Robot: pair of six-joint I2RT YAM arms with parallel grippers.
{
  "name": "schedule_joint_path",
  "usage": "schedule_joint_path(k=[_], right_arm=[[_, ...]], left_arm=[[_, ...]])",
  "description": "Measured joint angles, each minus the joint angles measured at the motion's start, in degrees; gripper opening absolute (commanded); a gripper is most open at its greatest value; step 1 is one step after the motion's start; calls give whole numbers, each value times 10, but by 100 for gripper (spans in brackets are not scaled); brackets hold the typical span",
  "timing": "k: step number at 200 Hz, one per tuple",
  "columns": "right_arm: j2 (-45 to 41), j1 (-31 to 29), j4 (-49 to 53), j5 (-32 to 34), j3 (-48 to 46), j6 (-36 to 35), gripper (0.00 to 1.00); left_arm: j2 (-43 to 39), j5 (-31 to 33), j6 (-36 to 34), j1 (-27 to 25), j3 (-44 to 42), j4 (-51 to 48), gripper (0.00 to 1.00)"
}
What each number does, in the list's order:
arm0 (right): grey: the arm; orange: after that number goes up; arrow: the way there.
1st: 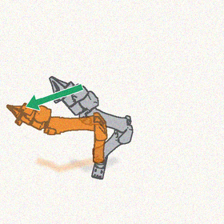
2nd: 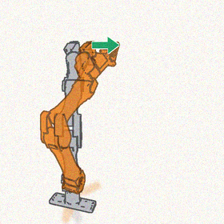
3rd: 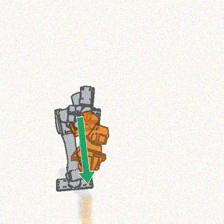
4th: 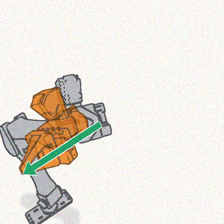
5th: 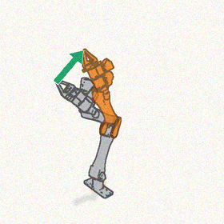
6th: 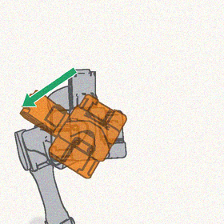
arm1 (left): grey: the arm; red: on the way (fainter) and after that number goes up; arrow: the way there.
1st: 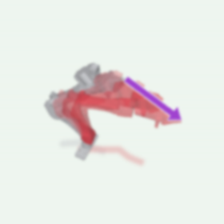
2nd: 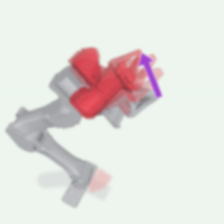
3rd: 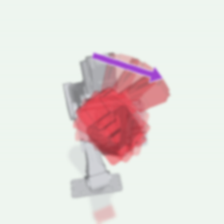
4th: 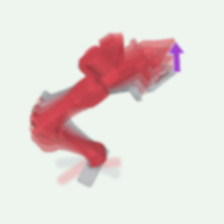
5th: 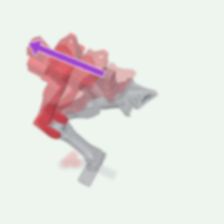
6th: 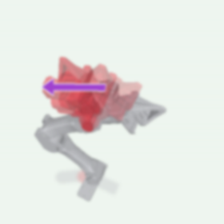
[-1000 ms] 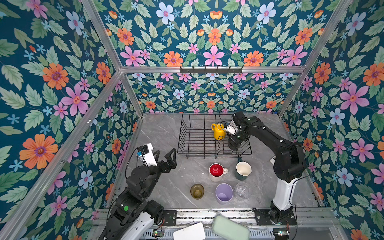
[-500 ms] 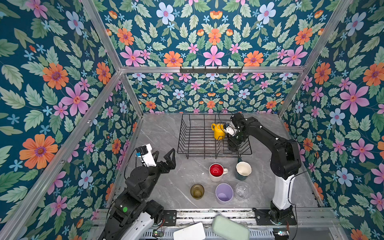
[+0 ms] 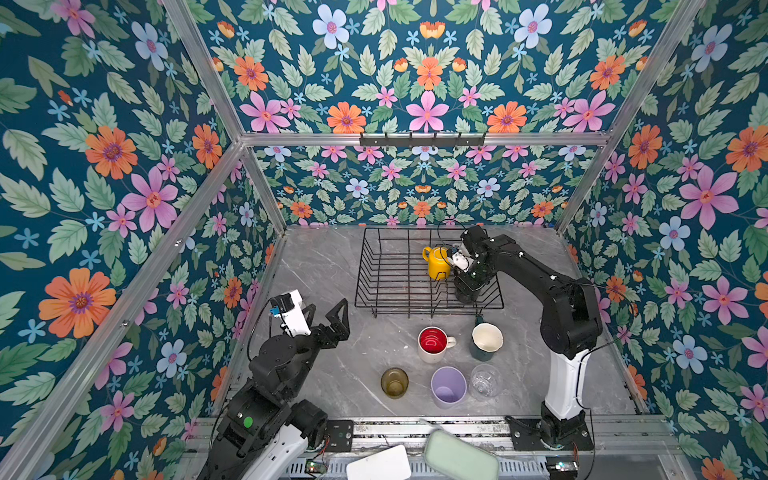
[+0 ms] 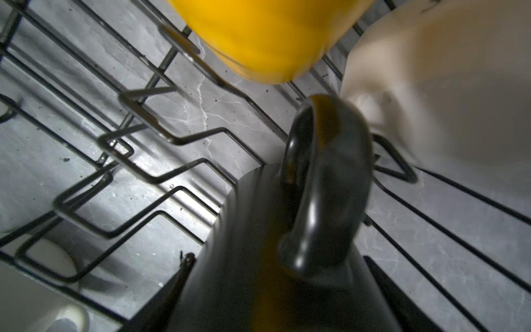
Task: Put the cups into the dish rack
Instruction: 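Lower the black mug into the rack beside the yellow mug with the right gripper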
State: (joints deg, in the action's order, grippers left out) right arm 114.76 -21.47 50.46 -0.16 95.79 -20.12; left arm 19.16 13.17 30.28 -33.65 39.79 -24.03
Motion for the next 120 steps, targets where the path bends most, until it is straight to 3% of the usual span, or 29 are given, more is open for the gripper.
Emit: schedule_joint_path(k=[61, 120], right_arm=[[-10, 0, -9, 2, -11, 3, 74], [-14, -1, -7, 2, -11, 6, 82]], left_arm=[[0, 0, 7, 0, 0, 0, 100], [-7, 0, 9, 0, 0, -1, 100]])
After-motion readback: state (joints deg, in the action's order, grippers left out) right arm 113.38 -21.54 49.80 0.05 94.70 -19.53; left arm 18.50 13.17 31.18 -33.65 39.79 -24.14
